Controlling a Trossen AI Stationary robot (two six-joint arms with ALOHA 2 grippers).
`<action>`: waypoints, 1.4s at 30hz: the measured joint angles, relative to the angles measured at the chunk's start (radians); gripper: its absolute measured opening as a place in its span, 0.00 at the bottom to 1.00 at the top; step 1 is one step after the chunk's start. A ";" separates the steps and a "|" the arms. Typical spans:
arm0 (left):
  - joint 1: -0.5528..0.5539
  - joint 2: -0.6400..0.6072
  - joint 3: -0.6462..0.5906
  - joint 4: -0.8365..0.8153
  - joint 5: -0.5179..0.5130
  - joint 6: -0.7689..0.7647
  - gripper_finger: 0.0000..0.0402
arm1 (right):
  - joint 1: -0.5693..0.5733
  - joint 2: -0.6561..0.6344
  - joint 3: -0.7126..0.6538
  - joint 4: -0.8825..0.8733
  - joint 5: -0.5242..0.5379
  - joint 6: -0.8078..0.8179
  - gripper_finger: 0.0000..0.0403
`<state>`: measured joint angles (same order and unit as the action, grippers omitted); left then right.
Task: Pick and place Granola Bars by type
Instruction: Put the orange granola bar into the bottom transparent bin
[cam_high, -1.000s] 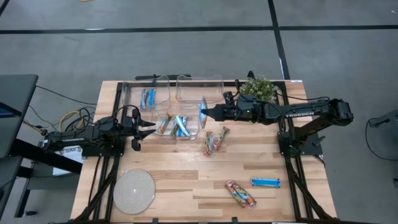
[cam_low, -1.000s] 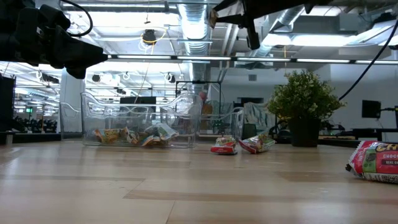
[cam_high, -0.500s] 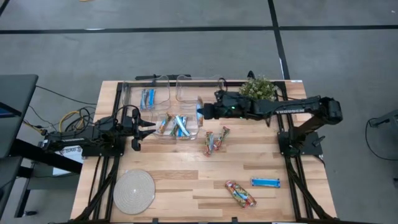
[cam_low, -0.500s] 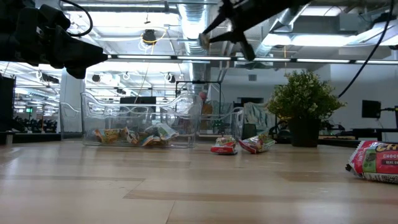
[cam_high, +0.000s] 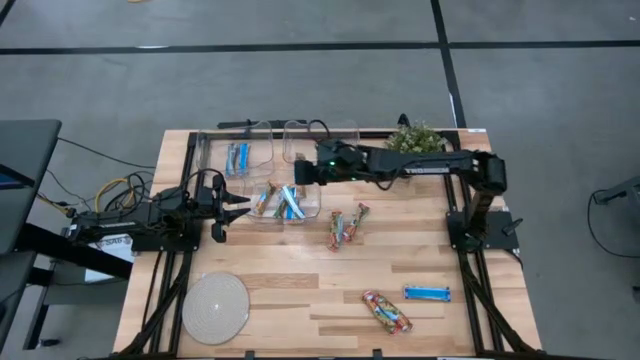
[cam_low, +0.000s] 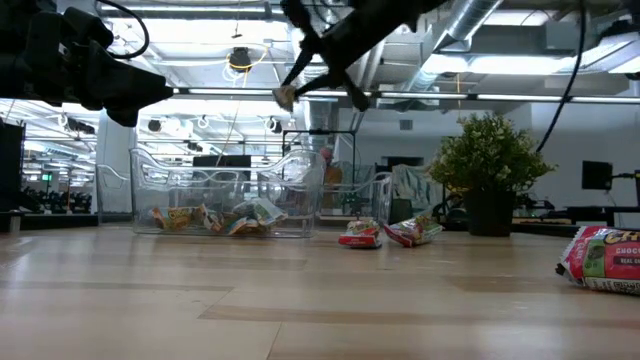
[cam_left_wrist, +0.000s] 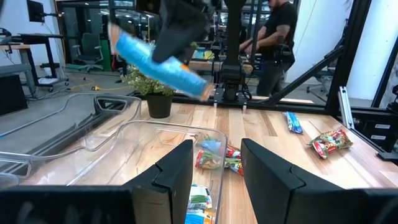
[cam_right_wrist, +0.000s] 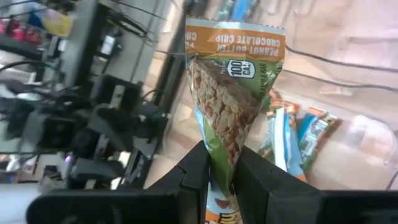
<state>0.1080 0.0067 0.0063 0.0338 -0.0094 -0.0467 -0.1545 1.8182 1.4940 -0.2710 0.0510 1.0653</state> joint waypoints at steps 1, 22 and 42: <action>0.000 0.000 0.000 0.000 0.000 0.000 0.32 | 0.000 0.019 0.020 -0.017 -0.001 0.009 0.13; 0.000 0.000 0.000 0.000 -0.001 0.000 0.32 | 0.001 0.200 0.170 -0.351 -0.004 0.098 0.13; 0.000 0.000 0.000 0.000 -0.002 0.000 0.32 | 0.003 0.200 0.170 -0.415 0.027 0.114 0.13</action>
<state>0.1079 0.0063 0.0063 0.0338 -0.0109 -0.0466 -0.1513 2.0182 1.6642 -0.6857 0.0784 1.1790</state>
